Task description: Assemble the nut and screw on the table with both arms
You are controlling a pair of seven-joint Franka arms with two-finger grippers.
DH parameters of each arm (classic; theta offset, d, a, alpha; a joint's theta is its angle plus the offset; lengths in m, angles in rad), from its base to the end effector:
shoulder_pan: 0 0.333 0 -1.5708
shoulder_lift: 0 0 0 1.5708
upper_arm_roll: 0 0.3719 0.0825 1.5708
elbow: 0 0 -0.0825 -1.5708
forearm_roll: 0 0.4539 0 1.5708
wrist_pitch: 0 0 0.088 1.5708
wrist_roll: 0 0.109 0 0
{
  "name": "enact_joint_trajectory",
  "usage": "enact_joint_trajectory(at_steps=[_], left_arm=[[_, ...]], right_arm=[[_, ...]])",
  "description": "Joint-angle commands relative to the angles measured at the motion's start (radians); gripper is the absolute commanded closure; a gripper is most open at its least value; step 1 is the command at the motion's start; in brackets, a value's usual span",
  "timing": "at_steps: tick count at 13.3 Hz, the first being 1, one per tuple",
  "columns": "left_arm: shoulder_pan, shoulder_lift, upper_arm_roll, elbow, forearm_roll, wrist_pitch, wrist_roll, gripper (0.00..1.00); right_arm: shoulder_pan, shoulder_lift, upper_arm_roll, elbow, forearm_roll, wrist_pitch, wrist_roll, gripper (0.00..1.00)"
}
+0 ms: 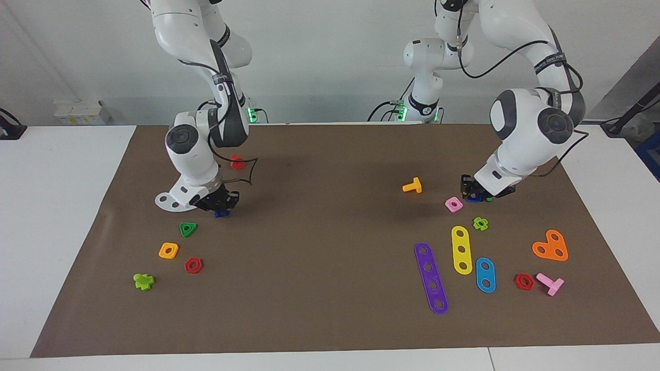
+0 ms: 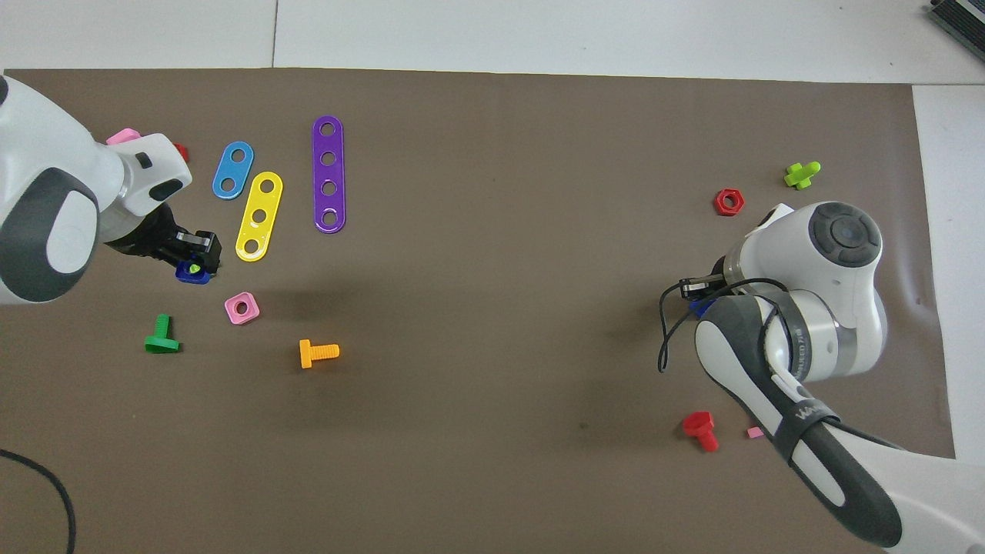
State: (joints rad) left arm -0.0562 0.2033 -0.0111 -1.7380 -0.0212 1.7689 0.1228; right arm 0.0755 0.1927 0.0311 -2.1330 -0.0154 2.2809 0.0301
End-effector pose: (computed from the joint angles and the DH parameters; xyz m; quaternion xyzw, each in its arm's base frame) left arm 0.6752 -0.0469 0.4707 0.9920 -0.0916 -0.0857 0.0137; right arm 0.6189 0.0656 0.3185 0.9988 0.0432 -0.0221 0.0043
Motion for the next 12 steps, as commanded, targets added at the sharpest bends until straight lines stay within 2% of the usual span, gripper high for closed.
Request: enact_joint_trajectory(at_steps=[1,4,12], left_arm=[[-0.005,-0.037,0.014,0.011,-0.008,-0.055,-0.064,1.0],[-0.016,-0.065,0.01,0.043,-0.005,-0.065,-0.167,1.0],[-0.017,-0.094,0.013,0.072,-0.006,-0.063,-0.169,1.0]], right_arm=[[0.0,-0.025,0.001,-0.021,0.023,-0.009,-0.045,0.66],[-0.002,-0.025,0.0,-0.018,0.009,-0.008,-0.053,0.66],[-0.014,-0.041,-0.002,-0.024,-0.04,-0.05,-0.088,0.66]])
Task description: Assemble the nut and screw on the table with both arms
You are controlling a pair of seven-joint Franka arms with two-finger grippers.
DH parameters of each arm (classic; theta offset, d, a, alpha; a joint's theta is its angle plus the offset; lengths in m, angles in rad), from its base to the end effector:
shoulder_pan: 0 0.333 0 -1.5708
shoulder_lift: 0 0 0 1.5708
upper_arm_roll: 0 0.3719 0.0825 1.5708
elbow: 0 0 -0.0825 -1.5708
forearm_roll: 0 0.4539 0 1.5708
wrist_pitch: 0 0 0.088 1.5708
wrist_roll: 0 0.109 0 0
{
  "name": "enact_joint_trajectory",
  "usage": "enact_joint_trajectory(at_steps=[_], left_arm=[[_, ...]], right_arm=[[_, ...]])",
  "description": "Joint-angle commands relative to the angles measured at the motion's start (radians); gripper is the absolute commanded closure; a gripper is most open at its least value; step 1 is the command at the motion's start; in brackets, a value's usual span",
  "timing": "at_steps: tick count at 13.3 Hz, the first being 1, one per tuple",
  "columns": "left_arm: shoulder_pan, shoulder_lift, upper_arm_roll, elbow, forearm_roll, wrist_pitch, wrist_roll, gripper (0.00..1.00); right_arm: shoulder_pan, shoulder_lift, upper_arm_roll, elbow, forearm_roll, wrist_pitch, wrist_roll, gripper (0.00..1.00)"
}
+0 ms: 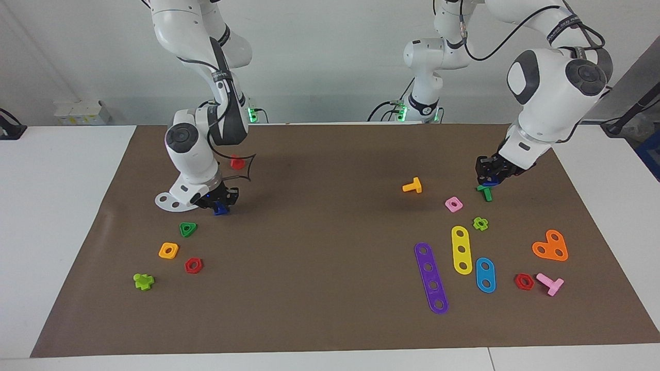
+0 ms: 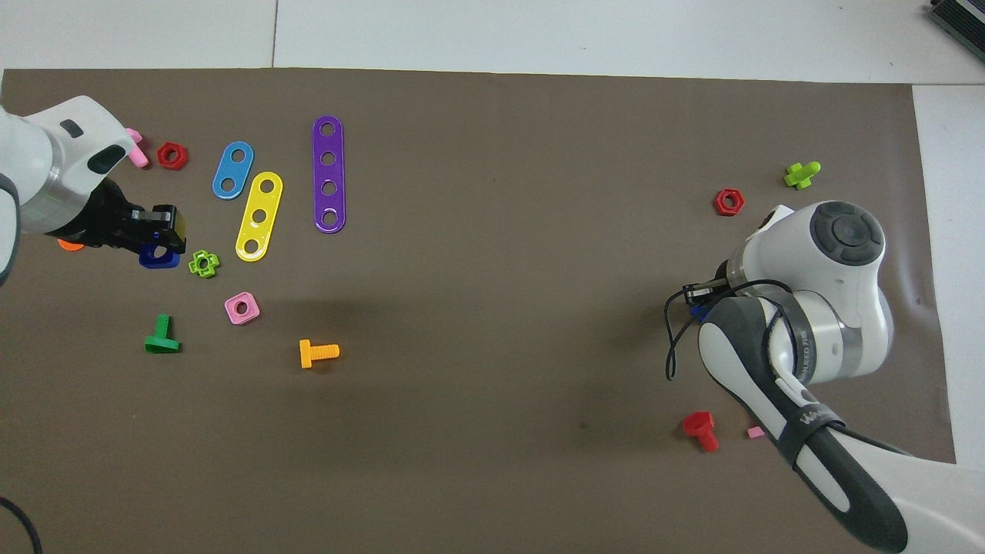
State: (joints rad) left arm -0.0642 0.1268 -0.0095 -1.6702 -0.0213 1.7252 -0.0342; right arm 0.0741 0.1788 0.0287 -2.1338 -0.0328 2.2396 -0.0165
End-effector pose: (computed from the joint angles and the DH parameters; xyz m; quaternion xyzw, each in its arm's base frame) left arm 0.6677 -0.0510 0.5551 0.9991 -0.0177 -0.0364 0.0091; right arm 0.6144 0.0621 0.3234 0.9968 0.0700 -0.0360 0.0115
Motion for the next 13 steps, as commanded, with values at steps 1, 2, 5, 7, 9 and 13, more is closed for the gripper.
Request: enact_joint_trajectory(at_steps=[1,2,5,7,9,13], left_arm=[[-0.009,-0.024,0.008,0.013,-0.005,-0.022,-0.013,1.0],[-0.009,-0.024,0.008,0.023,-0.005,-0.026,-0.013,1.0],[-0.006,-0.024,0.008,0.037,-0.006,-0.026,-0.013,1.0],[-0.006,-0.026,0.008,0.037,-0.006,-0.021,-0.013,1.0],[-0.006,-0.027,0.008,0.029,-0.006,-0.013,-0.013,1.0],[-0.009,-0.027,0.006,0.029,-0.006,-0.012,-0.013,1.0]], right_arm=[[-0.014,-0.028,0.0,-0.025,-0.022,-0.011,-0.048,0.66],[-0.017,-0.036,0.002,-0.038,-0.022,-0.011,-0.049,0.66],[-0.017,-0.05,0.002,-0.067,-0.024,-0.009,-0.069,0.66],[-0.017,-0.055,0.002,-0.084,-0.022,-0.011,-0.091,0.66],[-0.017,-0.056,0.002,-0.086,-0.022,-0.011,-0.091,0.69],[-0.014,-0.056,0.004,-0.075,-0.022,-0.003,-0.079,1.0]])
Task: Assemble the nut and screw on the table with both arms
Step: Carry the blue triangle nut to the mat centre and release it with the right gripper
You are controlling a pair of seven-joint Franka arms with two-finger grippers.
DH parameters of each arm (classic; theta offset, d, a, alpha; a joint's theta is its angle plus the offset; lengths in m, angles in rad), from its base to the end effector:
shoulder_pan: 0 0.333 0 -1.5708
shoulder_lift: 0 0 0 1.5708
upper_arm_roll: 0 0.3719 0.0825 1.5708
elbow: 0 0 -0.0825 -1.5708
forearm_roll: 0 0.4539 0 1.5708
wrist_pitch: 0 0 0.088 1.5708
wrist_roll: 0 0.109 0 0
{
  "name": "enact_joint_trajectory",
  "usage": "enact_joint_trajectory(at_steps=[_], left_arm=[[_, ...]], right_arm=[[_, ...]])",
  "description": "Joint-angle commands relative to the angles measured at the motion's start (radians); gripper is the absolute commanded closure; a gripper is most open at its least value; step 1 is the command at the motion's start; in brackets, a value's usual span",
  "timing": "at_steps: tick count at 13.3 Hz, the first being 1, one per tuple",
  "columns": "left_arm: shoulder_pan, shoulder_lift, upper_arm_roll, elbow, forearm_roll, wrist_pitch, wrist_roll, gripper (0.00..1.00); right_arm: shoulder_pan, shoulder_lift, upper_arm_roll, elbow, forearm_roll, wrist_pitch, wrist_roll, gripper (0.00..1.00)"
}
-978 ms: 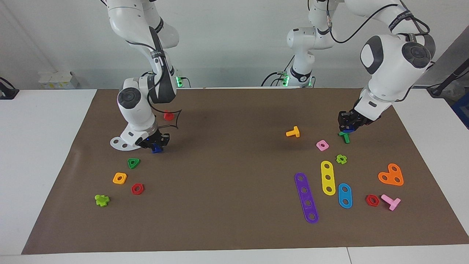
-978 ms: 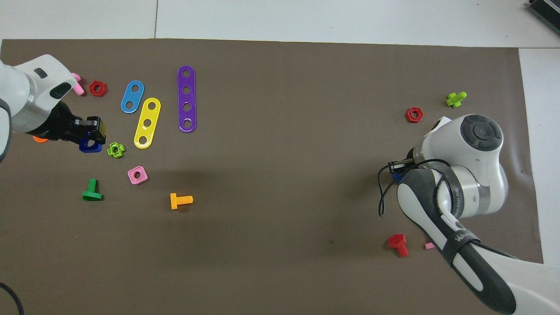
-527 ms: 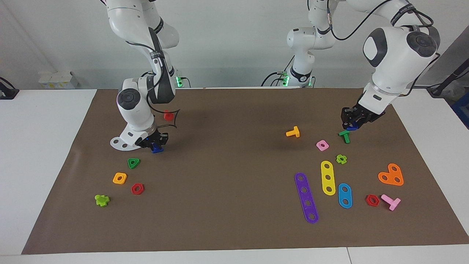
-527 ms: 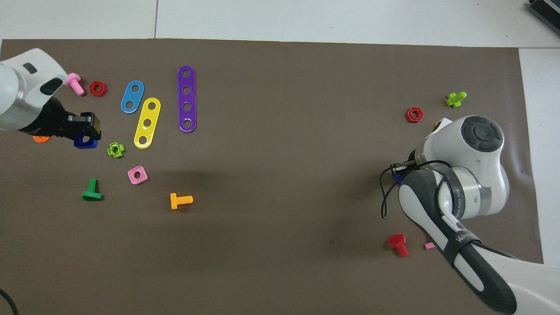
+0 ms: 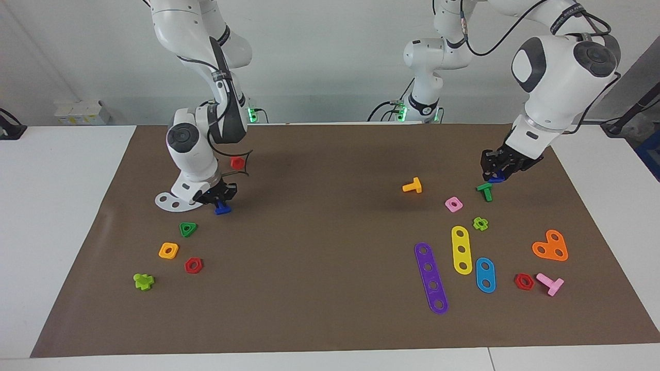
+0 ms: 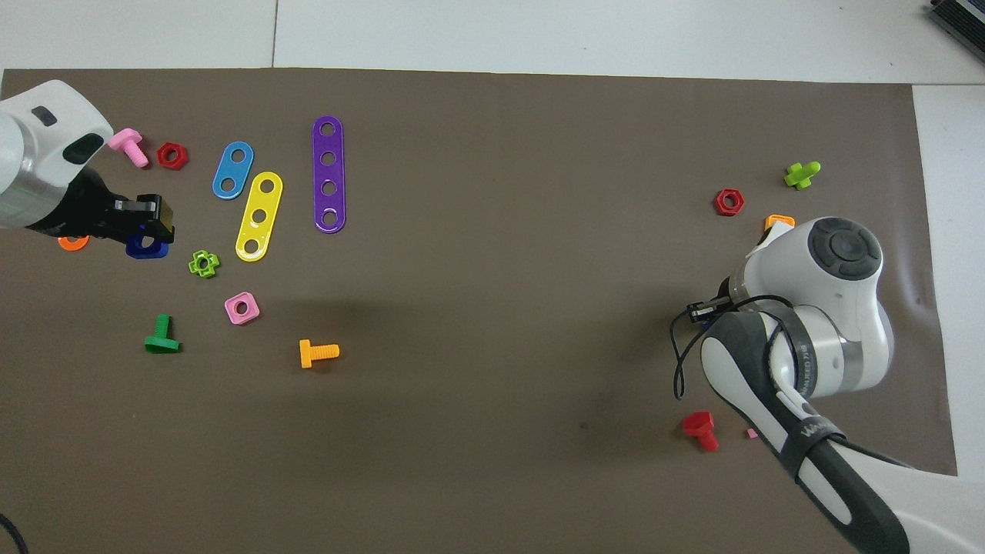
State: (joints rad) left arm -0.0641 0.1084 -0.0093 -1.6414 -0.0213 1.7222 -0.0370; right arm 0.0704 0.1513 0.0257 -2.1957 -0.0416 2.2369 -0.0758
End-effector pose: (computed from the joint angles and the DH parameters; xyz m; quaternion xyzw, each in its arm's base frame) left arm 0.6666 -0.0507 0.5828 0.9997 -0.0164 -0.0144 0.0102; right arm 0.5922 0.0557 0.3111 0.9934 0.0993 -0.0548 0.0142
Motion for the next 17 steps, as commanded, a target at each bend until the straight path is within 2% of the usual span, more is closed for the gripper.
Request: enact_joint_trajectory(at_steps=[1,4,8,11,15,17], left_arm=[[-0.009,-0.009,0.006,0.0,-0.006,-0.009,-0.011,1.0],[-0.009,-0.009,0.005,0.0,-0.008,-0.007,-0.011,1.0],[-0.009,-0.009,0.005,0.002,-0.012,-0.004,-0.009,1.0],[-0.009,-0.009,0.005,0.0,-0.012,-0.007,-0.01,1.0],[-0.011,-0.009,0.003,0.002,-0.014,-0.016,-0.011,1.0],[-0.011,-0.009,0.003,0.003,-0.014,-0.021,-0.011,1.0]], right_arm=[[-0.005,-0.026,0.008,0.007,-0.012,0.009,0.003,1.0],[0.101,0.019,0.01,0.112,0.003,0.006,0.215,1.0],[0.258,0.122,0.01,0.315,0.038,-0.033,0.528,1.0],[0.353,0.247,0.01,0.508,0.051,-0.092,0.693,1.0],[0.439,0.375,0.008,0.628,0.043,-0.089,0.826,1.0],[0.448,0.389,0.01,0.636,0.039,-0.074,0.84,1.0]])
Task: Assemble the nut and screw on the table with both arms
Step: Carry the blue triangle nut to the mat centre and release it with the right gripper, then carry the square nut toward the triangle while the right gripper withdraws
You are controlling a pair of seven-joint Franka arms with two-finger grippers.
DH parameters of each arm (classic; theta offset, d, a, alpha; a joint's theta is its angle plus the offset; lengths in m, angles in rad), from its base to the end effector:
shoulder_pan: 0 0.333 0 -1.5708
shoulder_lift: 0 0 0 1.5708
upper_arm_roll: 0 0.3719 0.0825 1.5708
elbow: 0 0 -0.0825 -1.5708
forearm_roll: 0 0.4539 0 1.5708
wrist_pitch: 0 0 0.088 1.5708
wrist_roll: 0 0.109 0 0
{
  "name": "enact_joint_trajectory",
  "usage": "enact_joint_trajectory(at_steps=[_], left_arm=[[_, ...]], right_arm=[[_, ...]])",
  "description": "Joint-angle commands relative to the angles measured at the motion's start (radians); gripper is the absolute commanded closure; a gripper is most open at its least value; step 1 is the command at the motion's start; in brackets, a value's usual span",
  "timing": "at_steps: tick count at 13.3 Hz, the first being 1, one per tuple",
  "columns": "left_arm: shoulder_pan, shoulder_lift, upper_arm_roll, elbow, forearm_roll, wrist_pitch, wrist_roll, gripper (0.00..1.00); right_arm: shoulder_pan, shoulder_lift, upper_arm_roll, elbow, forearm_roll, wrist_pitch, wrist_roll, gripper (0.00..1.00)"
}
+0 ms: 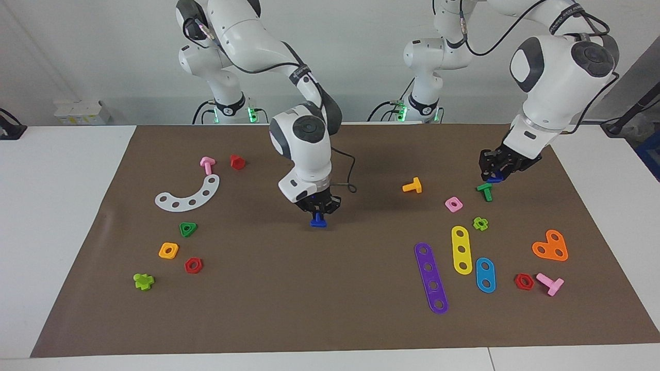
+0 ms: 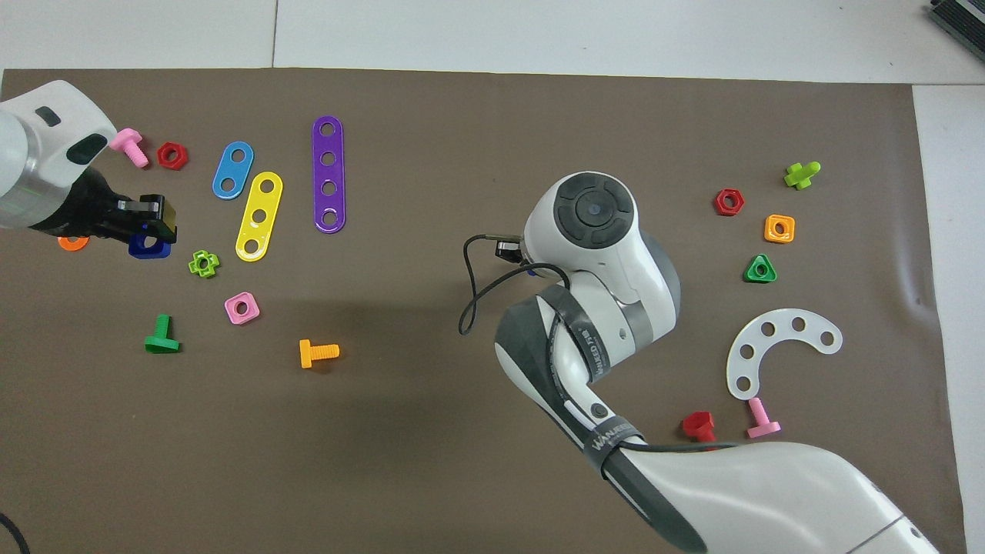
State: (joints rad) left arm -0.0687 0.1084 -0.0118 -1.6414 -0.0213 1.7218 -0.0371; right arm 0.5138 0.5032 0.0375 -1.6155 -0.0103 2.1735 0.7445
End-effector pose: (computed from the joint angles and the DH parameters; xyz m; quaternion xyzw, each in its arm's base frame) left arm 0.6662 -0.0554 0.5828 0.9996 -0.0199 -0.0146 0.0103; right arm 0.6632 0.4027 0.3492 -0.9950 0.0962 -0.0192 0.0204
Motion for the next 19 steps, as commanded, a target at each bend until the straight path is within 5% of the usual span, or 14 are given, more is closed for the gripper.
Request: enact_joint_trajectory(at_steps=[1,2,4,5,8,14,19], left_arm=[[-0.006,-0.009,0.004,0.003,-0.014,-0.022,-0.009,1.0],[-0.006,-0.009,0.003,0.002,-0.016,-0.022,-0.009,1.0],[-0.011,-0.013,0.003,0.0,-0.031,-0.021,-0.015,1.0],[-0.011,-0.013,0.001,0.0,-0.052,-0.016,-0.041,1.0],[-0.072,-0.009,-0.004,-0.001,-0.06,-0.002,-0.102,1.0],[-0.278,0.045,-0.007,-0.032,-0.155,0.221,-0.47,1.0],[-0.41,0.122,-0.005,-0.043,-0.155,0.43,-0.645,1.0]], right_arm=[[0.017,0.038,-0.004,0.045,0.009,-0.008,0.021,1.0],[0.023,0.037,-0.002,0.034,0.009,-0.009,0.022,0.84],[0.02,0.034,-0.004,0.031,0.009,-0.024,0.024,0.21],[0.008,0.034,-0.004,0.026,0.009,-0.009,0.023,0.02],[-0.046,-0.047,-0.008,0.01,0.01,-0.029,0.012,0.01],[-0.32,-0.369,-0.007,-0.213,0.013,-0.046,-0.239,0.0],[-0.514,-0.529,-0.011,-0.224,0.016,-0.228,-0.511,0.0]])
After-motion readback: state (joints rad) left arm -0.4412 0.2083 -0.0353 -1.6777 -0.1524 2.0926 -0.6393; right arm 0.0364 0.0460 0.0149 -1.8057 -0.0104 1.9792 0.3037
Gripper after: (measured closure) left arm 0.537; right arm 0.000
